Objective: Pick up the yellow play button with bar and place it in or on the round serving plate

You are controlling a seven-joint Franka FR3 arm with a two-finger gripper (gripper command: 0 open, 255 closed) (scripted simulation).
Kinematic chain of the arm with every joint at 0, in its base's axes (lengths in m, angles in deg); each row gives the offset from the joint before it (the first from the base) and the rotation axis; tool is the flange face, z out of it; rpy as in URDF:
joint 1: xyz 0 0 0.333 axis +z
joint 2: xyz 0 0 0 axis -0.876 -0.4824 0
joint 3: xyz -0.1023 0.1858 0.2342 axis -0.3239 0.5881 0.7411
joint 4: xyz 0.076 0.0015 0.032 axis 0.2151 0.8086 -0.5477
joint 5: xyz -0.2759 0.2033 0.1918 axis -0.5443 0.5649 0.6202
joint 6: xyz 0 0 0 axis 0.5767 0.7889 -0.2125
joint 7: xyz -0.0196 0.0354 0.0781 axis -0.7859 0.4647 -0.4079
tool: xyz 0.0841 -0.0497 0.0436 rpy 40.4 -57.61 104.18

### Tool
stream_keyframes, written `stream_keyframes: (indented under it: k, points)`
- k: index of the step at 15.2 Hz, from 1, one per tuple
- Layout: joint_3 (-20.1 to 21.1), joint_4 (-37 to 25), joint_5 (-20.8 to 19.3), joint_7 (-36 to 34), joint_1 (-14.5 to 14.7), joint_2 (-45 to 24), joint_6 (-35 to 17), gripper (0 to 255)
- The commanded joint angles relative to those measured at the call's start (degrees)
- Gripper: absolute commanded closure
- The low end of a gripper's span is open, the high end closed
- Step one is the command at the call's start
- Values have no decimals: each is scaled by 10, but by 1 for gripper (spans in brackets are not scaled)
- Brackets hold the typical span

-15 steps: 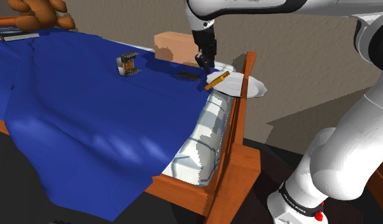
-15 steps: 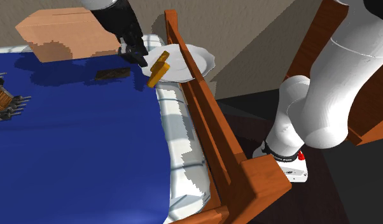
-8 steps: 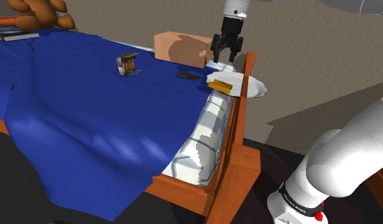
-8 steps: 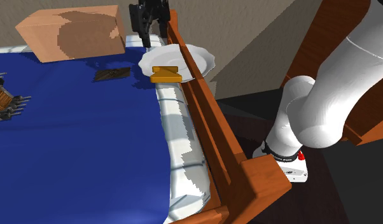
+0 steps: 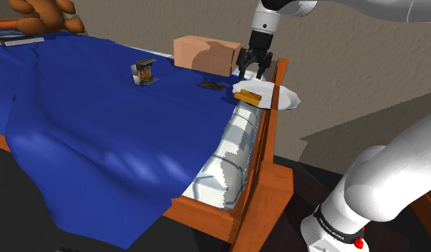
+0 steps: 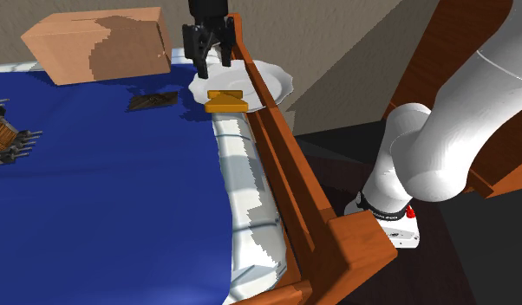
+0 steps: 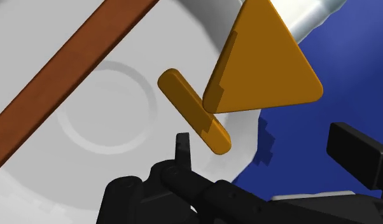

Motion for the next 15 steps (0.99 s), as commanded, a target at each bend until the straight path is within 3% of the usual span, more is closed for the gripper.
stream_keyframes:
  k: [1, 7, 8, 15]
  points:
    - [0, 5, 0, -1, 0, 1, -4, 0]
    - [0, 5, 0, 0, 0, 1, -4, 0]
    - [0, 5, 0, 0, 0, 1, -4, 255]
    - [0, 5, 0, 0, 0, 1, -4, 255]
